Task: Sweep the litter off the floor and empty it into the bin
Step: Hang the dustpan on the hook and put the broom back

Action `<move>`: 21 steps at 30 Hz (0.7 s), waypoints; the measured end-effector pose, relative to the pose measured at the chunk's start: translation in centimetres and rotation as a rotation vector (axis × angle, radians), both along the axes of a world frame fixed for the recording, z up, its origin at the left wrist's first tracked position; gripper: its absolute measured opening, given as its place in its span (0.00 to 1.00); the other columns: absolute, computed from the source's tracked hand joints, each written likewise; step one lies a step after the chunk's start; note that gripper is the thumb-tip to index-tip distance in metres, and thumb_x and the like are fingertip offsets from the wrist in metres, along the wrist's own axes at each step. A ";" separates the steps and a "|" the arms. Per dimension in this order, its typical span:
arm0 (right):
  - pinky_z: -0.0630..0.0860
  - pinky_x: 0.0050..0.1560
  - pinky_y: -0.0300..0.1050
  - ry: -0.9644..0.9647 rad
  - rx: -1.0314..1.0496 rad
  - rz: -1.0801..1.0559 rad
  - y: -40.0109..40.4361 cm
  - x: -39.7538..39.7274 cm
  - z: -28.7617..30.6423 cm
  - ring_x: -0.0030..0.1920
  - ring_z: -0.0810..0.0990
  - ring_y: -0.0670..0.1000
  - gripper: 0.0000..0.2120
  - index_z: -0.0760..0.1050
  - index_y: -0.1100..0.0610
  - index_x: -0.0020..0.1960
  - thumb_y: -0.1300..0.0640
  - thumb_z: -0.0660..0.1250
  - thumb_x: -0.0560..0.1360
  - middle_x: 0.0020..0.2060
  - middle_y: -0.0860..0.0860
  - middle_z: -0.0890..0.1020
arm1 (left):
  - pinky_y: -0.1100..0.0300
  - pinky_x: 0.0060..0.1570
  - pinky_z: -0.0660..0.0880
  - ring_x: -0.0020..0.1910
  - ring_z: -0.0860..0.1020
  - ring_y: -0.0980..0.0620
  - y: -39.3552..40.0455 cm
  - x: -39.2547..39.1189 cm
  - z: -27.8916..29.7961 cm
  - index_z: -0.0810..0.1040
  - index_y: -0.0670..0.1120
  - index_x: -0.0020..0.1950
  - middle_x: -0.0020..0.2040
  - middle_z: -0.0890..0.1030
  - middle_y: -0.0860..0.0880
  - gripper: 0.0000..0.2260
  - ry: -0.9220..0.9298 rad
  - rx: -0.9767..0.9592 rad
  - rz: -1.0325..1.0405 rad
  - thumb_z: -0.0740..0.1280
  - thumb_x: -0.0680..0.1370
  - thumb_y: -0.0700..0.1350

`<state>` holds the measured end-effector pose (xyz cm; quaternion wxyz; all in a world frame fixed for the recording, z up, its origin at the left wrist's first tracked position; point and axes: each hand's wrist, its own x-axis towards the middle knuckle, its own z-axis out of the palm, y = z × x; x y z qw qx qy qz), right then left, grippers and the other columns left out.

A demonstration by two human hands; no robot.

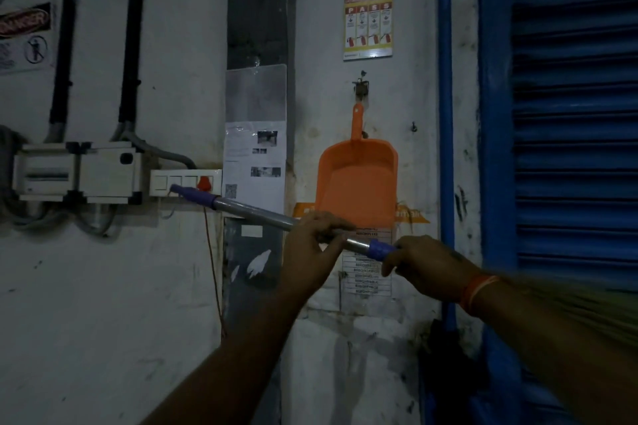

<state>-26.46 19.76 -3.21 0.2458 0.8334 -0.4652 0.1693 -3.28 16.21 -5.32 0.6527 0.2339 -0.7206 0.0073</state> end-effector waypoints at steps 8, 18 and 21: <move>0.73 0.53 0.39 -0.244 -0.012 0.037 0.5 -1.6 -3.4 0.50 0.79 0.48 0.11 0.81 0.43 0.54 0.57 0.69 0.76 0.52 0.47 0.79 | 0.45 0.61 0.76 0.55 0.79 0.43 1.0 -2.5 -2.7 0.82 0.57 0.60 0.60 0.82 0.47 0.12 0.606 0.386 -0.406 0.70 0.79 0.44; 0.75 0.56 0.33 -0.697 0.033 0.277 1.6 -1.3 -8.8 0.51 0.80 0.39 0.16 0.83 0.43 0.47 0.65 0.72 0.73 0.50 0.42 0.82 | 0.46 0.59 0.79 0.62 0.80 0.45 1.6 -3.7 1.0 0.79 0.48 0.66 0.65 0.78 0.43 0.14 0.476 0.426 -0.662 0.64 0.82 0.39; 0.73 0.54 0.27 -0.763 0.138 0.286 2.5 -1.2 -9.0 0.52 0.79 0.36 0.15 0.83 0.43 0.46 0.65 0.72 0.72 0.50 0.41 0.83 | 0.48 0.56 0.80 0.59 0.81 0.44 1.5 -4.2 1.7 0.82 0.47 0.59 0.62 0.79 0.42 0.12 0.473 0.441 -0.663 0.63 0.82 0.35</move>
